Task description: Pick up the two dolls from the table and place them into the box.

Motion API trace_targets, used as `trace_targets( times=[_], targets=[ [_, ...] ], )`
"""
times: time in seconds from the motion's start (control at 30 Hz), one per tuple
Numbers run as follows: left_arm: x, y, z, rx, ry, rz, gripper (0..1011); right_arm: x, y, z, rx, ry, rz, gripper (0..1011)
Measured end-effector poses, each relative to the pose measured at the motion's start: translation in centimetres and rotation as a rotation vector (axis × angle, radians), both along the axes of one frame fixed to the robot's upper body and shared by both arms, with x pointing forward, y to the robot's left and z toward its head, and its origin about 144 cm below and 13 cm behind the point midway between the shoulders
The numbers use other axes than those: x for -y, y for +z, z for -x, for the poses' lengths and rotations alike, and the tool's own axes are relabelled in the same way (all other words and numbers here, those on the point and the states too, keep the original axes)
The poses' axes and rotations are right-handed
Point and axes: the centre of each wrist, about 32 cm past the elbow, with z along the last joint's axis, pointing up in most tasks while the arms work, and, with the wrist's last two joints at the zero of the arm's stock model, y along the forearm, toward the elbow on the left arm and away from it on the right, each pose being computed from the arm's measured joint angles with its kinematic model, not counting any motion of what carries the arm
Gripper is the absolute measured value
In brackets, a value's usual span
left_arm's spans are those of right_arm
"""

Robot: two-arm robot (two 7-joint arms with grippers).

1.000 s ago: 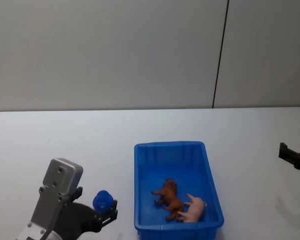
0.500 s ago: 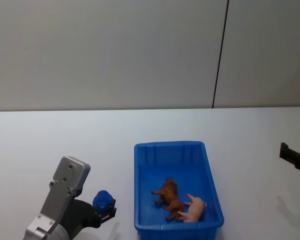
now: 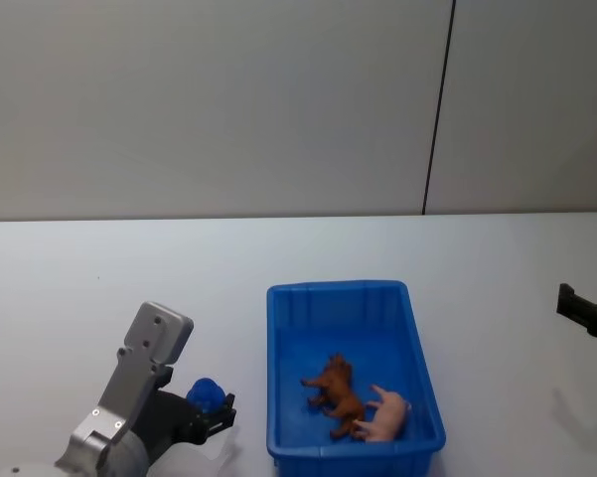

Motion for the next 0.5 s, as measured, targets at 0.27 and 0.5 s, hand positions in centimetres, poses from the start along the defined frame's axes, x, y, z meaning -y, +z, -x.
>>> trace_targets(
  times=[0.27,0.5],
  targets=[
    [0.1,-0.4,-1.7,-0.021,0.007,0.008,1001,0.0,0.0,0.0,0.0,0.0,0.0,1001],
    [0.1,-0.6,-2.8,-0.039,0.011,0.017,1001,0.0,0.0,0.0,0.0,0.0,0.0,1001]
  ],
)
